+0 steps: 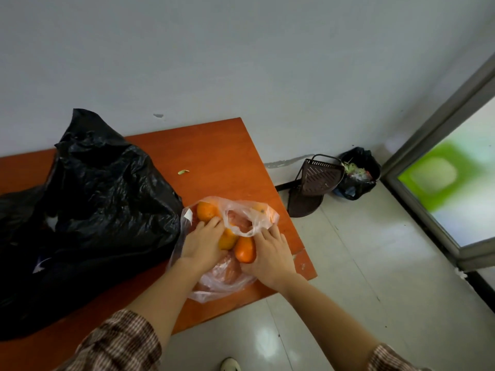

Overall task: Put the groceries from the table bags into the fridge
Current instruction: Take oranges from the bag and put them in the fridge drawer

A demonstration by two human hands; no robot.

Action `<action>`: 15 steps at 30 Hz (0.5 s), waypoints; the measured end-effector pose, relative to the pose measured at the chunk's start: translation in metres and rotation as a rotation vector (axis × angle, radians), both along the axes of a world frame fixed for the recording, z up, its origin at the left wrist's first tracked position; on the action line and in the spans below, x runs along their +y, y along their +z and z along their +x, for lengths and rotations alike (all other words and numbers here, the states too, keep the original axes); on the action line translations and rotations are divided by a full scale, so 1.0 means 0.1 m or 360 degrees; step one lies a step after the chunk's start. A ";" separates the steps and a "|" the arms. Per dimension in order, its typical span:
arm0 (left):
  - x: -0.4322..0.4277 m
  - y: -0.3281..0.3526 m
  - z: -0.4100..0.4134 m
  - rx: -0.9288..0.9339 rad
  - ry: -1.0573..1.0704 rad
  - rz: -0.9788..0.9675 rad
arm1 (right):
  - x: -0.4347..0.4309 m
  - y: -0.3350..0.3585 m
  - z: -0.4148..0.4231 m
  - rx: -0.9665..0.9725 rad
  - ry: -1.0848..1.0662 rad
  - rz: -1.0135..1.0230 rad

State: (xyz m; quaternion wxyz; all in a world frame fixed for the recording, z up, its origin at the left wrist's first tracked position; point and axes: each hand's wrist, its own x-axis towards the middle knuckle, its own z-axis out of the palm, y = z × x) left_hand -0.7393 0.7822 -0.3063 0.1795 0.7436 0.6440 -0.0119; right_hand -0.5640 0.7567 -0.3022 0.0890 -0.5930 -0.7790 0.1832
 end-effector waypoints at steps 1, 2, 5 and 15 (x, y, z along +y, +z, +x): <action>-0.06 0.03 -0.04 -0.0054 0.0032 0.0012 | -0.03 0.05 0.02 0.0043 0.0008 0.0016; -0.13 0.07 -0.08 -0.0110 0.0066 0.0024 | -0.06 0.11 0.03 0.0083 0.0011 0.0019; -0.35 0.29 -0.17 -0.0251 0.0223 0.0067 | -0.20 0.31 0.03 0.0162 0.0035 0.0052; -1.27 1.26 0.09 -0.0689 0.0169 0.0484 | -1.34 1.10 0.31 0.0409 -0.0311 0.0360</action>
